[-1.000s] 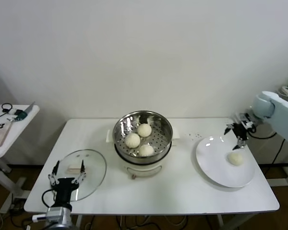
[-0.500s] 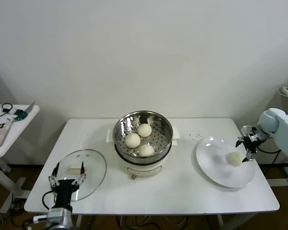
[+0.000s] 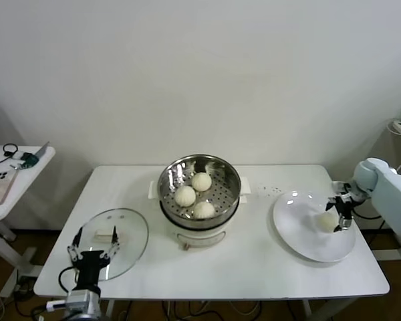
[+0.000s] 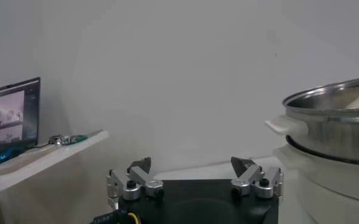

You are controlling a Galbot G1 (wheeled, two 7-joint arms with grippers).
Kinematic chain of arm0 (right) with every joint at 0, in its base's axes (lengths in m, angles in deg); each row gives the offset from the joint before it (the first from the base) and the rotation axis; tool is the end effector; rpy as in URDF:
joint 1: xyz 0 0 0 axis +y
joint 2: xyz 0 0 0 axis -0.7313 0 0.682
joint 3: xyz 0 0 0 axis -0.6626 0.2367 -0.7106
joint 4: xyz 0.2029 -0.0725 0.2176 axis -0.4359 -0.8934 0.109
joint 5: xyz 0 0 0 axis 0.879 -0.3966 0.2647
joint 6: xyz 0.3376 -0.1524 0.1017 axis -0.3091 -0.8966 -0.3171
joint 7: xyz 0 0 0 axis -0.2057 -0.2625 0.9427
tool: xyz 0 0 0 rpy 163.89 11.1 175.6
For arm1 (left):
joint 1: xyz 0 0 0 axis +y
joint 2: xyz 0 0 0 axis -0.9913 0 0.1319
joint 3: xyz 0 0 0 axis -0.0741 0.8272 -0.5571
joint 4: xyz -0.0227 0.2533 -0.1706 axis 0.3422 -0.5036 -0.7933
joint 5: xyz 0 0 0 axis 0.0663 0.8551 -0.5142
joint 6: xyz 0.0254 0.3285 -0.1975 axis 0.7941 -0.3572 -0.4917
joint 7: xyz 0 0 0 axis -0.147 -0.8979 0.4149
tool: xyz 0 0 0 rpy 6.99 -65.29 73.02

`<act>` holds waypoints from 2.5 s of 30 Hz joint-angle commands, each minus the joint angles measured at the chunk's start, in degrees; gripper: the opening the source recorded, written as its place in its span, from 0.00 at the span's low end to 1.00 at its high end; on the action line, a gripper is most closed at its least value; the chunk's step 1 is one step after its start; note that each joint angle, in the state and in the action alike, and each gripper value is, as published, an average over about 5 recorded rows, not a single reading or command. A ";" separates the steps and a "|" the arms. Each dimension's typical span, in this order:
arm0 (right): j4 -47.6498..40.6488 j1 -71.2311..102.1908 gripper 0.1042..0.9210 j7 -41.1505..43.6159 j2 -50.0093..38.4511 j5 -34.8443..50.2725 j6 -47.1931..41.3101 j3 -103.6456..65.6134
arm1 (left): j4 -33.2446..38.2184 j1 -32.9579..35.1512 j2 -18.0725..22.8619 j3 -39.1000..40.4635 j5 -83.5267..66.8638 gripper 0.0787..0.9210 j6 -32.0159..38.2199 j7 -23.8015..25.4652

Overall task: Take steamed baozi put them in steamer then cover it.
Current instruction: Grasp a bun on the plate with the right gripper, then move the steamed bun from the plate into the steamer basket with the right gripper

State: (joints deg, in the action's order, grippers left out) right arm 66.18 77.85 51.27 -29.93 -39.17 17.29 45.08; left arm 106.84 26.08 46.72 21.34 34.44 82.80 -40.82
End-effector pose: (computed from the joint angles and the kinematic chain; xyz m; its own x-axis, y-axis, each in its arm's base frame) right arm 0.5506 -0.2739 -0.2313 -0.0662 -0.0238 0.9975 -0.9967 0.0479 -0.0650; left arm 0.2130 0.0523 -0.3038 -0.9763 -0.1998 0.0831 -0.1763 0.9571 0.2299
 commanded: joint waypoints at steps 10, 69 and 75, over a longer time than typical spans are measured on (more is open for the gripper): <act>-3.61 0.61 0.77 -0.69 2.11 -2.45 0.48 -2.94 | 0.10 0.14 0.11 0.15 0.10 0.88 0.04 -0.02; 37.49 -46.04 0.69 -22.26 20.55 65.84 -33.81 59.04 | 0.14 -0.69 -2.59 2.78 0.37 0.88 1.16 0.32; 33.43 -41.61 0.70 -22.10 23.67 63.98 -33.47 58.54 | 0.18 -1.06 -2.73 2.94 0.32 0.88 0.97 0.31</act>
State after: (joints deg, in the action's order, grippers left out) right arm 101.23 33.00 30.33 -10.88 23.40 -14.99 100.39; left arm 107.01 25.15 44.16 24.20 34.80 83.89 -40.51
